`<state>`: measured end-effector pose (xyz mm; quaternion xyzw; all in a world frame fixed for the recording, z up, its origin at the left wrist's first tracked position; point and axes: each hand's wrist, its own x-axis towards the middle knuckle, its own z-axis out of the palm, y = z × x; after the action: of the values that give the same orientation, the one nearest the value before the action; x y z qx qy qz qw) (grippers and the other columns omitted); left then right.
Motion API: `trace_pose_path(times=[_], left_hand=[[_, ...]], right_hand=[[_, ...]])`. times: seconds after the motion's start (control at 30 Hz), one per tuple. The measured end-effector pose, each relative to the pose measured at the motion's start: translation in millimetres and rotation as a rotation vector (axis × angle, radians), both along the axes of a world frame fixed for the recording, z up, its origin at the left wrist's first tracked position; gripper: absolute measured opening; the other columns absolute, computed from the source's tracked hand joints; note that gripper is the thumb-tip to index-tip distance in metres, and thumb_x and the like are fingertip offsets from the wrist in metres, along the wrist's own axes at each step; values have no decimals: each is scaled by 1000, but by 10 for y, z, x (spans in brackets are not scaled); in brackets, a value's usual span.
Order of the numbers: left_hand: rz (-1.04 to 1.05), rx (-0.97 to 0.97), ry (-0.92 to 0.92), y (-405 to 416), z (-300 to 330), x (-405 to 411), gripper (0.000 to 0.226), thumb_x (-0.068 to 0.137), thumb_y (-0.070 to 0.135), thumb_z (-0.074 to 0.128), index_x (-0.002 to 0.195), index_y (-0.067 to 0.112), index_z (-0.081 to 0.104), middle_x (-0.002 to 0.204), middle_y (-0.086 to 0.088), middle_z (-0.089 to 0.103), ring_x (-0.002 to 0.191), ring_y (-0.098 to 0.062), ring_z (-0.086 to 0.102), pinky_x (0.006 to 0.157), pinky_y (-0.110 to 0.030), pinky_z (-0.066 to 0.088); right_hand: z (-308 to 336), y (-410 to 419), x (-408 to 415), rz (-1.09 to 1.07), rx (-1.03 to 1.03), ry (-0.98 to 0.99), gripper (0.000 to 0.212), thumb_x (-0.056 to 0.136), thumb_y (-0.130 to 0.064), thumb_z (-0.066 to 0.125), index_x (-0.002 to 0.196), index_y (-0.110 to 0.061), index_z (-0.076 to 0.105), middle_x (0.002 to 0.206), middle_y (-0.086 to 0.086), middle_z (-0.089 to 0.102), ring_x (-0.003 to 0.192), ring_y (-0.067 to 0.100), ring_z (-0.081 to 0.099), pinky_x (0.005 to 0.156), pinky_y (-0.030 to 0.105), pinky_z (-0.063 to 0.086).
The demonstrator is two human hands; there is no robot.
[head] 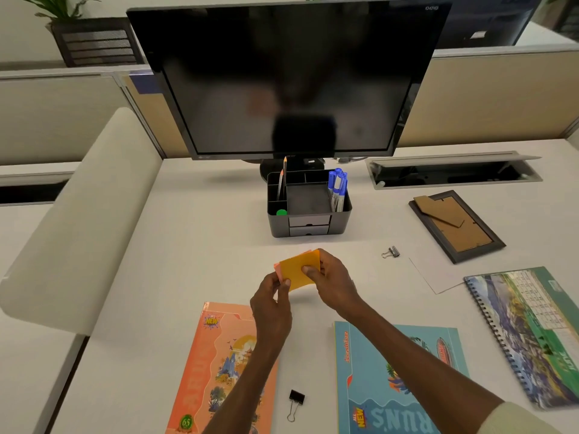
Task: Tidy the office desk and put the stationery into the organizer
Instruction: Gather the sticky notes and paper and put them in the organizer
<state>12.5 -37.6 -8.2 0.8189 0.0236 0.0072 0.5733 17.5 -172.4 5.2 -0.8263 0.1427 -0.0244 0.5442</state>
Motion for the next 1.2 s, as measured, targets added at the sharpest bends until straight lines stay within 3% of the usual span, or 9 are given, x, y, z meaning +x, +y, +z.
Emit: trace_pose_path(times=[0.07, 0.13, 0.23, 0.37, 0.43, 0.87, 1.0, 1.13, 1.2], left_hand=[[-9, 12, -2, -22, -21, -13, 18, 96, 15, 58, 112, 9, 65, 95, 0, 70, 82, -18, 64, 78, -33, 53], [-14, 19, -14, -38, -39, -47, 19, 96, 12, 57, 114, 10, 64, 96, 2, 69, 85, -16, 64, 80, -33, 54], [-20, 41, -44, -59, -61, -94, 25, 97, 7, 53, 121, 10, 61, 107, -1, 69, 94, -13, 63, 87, -23, 51], [-15, 75, -23, -120, -81, -144, 29, 99, 4, 46, 124, 7, 60, 115, -9, 68, 101, -29, 63, 94, -48, 50], [3, 87, -22, -142, -75, -154, 28, 100, 4, 45, 123, 8, 60, 113, -9, 68, 97, -32, 62, 91, -52, 49], [16, 88, -74, -154, -107, -177, 28, 100, 2, 42, 119, 12, 60, 107, -3, 67, 95, -22, 61, 87, -34, 51], [6, 101, -91, -146, -108, -159, 26, 99, 1, 45, 113, 13, 63, 91, 10, 62, 80, -18, 60, 80, -45, 52], [0, 124, -107, -135, -118, -142, 24, 99, 2, 45, 110, 13, 64, 90, 17, 59, 83, 2, 56, 83, -46, 53], [-3, 132, -111, -134, -129, -133, 24, 99, 2, 45, 110, 12, 64, 91, 16, 59, 83, 5, 54, 84, -46, 53]], right_hand=[[-43, 1, -47, -14, -23, -37, 11, 96, -18, 54, 101, -26, 48, 88, -11, 53, 79, -7, 55, 67, -2, 40], [-96, -13, -95, -2, -9, -57, 14, 95, -17, 56, 101, -26, 49, 88, -12, 55, 82, -10, 55, 68, -1, 40], [-177, -24, -169, 54, 47, -71, 25, 91, -14, 62, 110, -25, 50, 103, -10, 60, 94, 0, 57, 74, 7, 46], [-238, 20, -202, 56, 40, -74, 32, 91, -7, 57, 115, -24, 47, 110, -9, 59, 101, 4, 57, 77, 6, 45], [-246, 40, -194, 46, 28, -91, 30, 92, -5, 54, 115, -22, 46, 109, -9, 59, 100, 4, 57, 77, 6, 45], [-238, 75, -241, 25, -25, -108, 35, 90, -2, 57, 116, -21, 43, 111, -7, 56, 101, 2, 54, 78, 3, 43], [-239, 75, -234, 5, -53, -128, 25, 93, 0, 49, 114, -14, 47, 109, -3, 59, 99, 1, 55, 77, 5, 43], [-272, 102, -244, 16, -94, -129, 22, 96, -2, 47, 115, -12, 44, 109, 0, 58, 98, 9, 56, 76, 6, 44], [-278, 111, -249, 17, -97, -136, 22, 96, -1, 46, 116, -10, 42, 109, 4, 57, 99, 15, 56, 78, 16, 48]])
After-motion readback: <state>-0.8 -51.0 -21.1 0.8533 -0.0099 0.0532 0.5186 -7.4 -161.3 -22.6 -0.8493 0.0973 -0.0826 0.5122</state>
